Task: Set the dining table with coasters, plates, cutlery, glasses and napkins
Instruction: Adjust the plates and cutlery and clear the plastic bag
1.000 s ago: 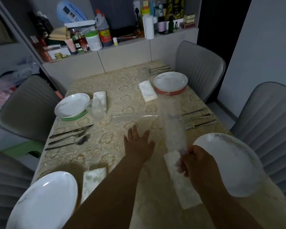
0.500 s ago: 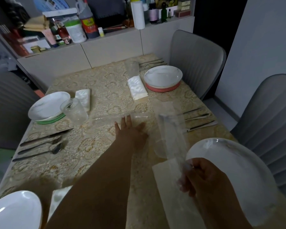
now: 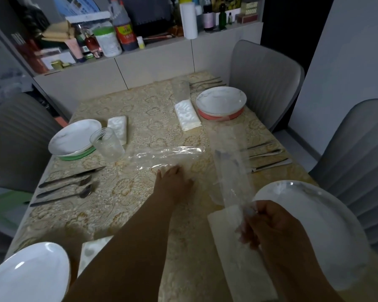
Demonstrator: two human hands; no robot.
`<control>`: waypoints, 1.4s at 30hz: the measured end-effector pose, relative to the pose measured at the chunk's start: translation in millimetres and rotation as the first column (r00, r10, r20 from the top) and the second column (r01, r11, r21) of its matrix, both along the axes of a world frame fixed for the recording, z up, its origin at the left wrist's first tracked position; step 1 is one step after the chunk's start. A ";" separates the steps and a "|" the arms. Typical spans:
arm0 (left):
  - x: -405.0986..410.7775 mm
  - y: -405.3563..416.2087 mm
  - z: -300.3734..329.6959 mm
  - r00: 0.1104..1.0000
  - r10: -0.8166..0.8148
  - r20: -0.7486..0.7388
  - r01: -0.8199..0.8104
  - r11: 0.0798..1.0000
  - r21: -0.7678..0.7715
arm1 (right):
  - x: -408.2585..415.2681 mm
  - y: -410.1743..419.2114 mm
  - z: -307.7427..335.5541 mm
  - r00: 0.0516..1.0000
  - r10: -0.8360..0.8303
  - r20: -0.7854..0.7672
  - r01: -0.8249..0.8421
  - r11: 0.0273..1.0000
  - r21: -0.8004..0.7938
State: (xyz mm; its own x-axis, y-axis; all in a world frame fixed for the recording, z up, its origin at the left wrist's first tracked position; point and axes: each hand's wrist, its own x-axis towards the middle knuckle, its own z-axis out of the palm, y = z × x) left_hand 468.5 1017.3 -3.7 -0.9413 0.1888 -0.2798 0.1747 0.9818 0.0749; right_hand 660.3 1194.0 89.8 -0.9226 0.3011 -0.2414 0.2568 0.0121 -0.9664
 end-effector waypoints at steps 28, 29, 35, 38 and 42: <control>32.2 -32.5 16.8 0.987 0.110 -0.120 -0.047 0.901 0.432 | 0.6 -23.8 -5.1 1.000 0.019 0.006 -0.019 0.999 0.037; 44.6 -32.5 30.3 0.961 0.223 -0.163 -0.086 0.802 0.591 | 1.1 -23.8 -2.5 1.000 0.015 0.002 -0.015 0.999 0.028; 116.2 -28.8 121.7 0.856 0.487 0.172 -0.195 -0.004 0.981 | 0.6 -37.7 18.7 0.996 0.080 -0.049 -0.068 0.977 0.201; 140.3 -21.6 137.0 0.836 0.353 0.420 -0.326 -0.295 0.898 | -3.4 -52.6 23.2 0.980 0.199 -0.032 -0.191 0.967 0.168; 146.9 -4.7 123.8 0.760 0.305 0.574 -0.377 -0.512 0.772 | -3.6 -68.4 15.7 0.974 0.225 0.015 -0.225 0.964 0.141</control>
